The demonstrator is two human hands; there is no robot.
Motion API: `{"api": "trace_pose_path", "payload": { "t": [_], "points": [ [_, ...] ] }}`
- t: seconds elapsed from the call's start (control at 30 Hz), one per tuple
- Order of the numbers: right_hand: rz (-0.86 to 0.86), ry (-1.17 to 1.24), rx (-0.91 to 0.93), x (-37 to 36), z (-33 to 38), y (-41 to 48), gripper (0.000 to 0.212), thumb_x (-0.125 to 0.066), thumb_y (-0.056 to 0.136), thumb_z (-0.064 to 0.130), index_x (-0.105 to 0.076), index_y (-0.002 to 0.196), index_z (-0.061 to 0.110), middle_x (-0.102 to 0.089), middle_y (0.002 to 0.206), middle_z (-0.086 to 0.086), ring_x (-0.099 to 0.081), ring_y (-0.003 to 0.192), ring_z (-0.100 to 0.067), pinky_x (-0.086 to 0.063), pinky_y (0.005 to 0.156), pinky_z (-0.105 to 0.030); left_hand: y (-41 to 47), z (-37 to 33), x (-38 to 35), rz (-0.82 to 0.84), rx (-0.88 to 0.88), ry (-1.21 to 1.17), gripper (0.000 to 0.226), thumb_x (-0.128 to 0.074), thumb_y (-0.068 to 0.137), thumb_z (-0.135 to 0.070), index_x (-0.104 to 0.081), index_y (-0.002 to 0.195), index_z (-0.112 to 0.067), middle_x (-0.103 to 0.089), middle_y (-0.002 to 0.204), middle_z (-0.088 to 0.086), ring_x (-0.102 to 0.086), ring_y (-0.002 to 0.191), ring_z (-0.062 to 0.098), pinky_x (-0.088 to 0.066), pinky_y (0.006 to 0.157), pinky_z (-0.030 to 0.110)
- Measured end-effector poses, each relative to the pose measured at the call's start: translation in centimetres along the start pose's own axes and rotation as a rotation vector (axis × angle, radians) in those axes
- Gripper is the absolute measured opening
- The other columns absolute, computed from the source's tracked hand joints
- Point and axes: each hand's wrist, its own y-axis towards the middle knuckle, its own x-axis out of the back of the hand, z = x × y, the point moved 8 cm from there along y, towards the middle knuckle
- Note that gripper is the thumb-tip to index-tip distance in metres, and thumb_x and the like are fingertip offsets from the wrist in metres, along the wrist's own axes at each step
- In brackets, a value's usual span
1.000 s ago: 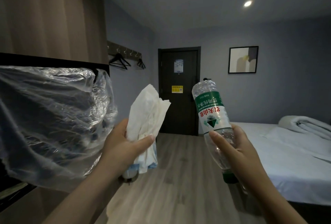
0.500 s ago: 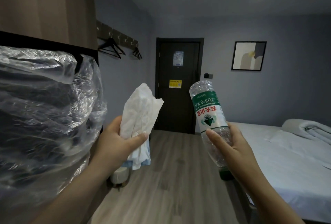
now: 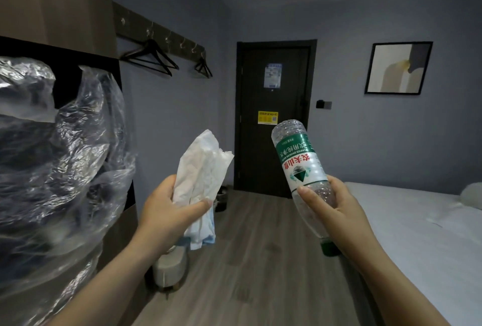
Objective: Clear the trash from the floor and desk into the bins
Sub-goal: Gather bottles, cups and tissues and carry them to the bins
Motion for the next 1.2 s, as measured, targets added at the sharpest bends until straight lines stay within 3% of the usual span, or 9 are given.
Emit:
{"api": "trace_pose_path", "payload": {
  "t": [0.1,0.37,0.5,0.63,1.0,1.2],
  "points": [
    [0.020,0.012,-0.022,-0.8,-3.2,4.9,0.060,-0.068,0.061,0.066,-0.055,0.114,0.041,-0.069,0.097,0.015,-0.069,0.082,-0.001,-0.055,0.060,-0.023,4.0,2.0,-1.8,-0.025,0.022,0.027,0.032,-0.084,0.066,-0.026,-0.060,0.086,-0.034,-0.070,0.080,-0.014,-0.067,0.074,0.004,-0.055,0.062,0.028],
    [0.088,-0.040,-0.052,-6.6,-11.5,17.9,0.068,-0.062,0.057,0.071,-0.052,0.117,0.041,-0.066,0.100,0.015,-0.065,0.081,0.005,-0.049,0.052,-0.012,16.8,9.9,-6.7,-0.051,0.048,0.083,0.027,-0.081,0.068,-0.029,-0.060,0.086,-0.032,-0.068,0.081,-0.014,-0.065,0.071,0.006,-0.053,0.054,0.025],
    [0.108,-0.045,-0.080,-10.8,-15.7,25.3,0.053,-0.063,0.057,0.069,-0.052,0.104,0.047,-0.065,0.099,0.016,-0.063,0.080,0.010,-0.048,0.050,-0.011,24.4,15.1,-7.9,-0.064,0.092,0.057,0.026,-0.081,0.068,-0.027,-0.060,0.082,-0.032,-0.068,0.081,-0.010,-0.065,0.070,0.009,-0.048,0.048,0.023],
    [0.108,-0.060,-0.128,-14.9,-19.6,32.6,0.049,-0.063,0.055,0.068,-0.050,0.099,0.050,-0.063,0.099,0.018,-0.061,0.079,0.013,-0.046,0.048,-0.008,32.4,19.7,-8.8,-0.074,0.138,0.074,0.028,-0.082,0.068,-0.028,-0.060,0.084,-0.031,-0.067,0.080,-0.008,-0.064,0.073,0.009,-0.049,0.057,0.027],
    [0.140,-0.088,-0.203,-22.8,-31.8,50.9,0.048,-0.062,0.057,0.070,-0.049,0.099,0.052,-0.062,0.098,0.019,-0.062,0.078,0.012,-0.047,0.048,-0.009,51.1,30.4,-15.9,-0.070,0.219,0.117,0.031,-0.080,0.071,-0.025,-0.059,0.093,-0.027,-0.065,0.085,-0.011,-0.061,0.074,0.004,-0.041,0.053,0.019],
    [0.188,-0.025,-0.250,-27.0,-39.6,62.1,0.047,-0.065,0.062,0.064,-0.049,0.103,0.049,-0.063,0.104,0.014,-0.065,0.089,-0.006,-0.052,0.062,-0.020,61.3,35.9,-20.6,-0.076,0.284,0.126,0.033,-0.081,0.072,-0.023,-0.057,0.094,-0.028,-0.065,0.089,-0.010,-0.064,0.080,0.009,-0.047,0.059,0.025]
  ]
}}
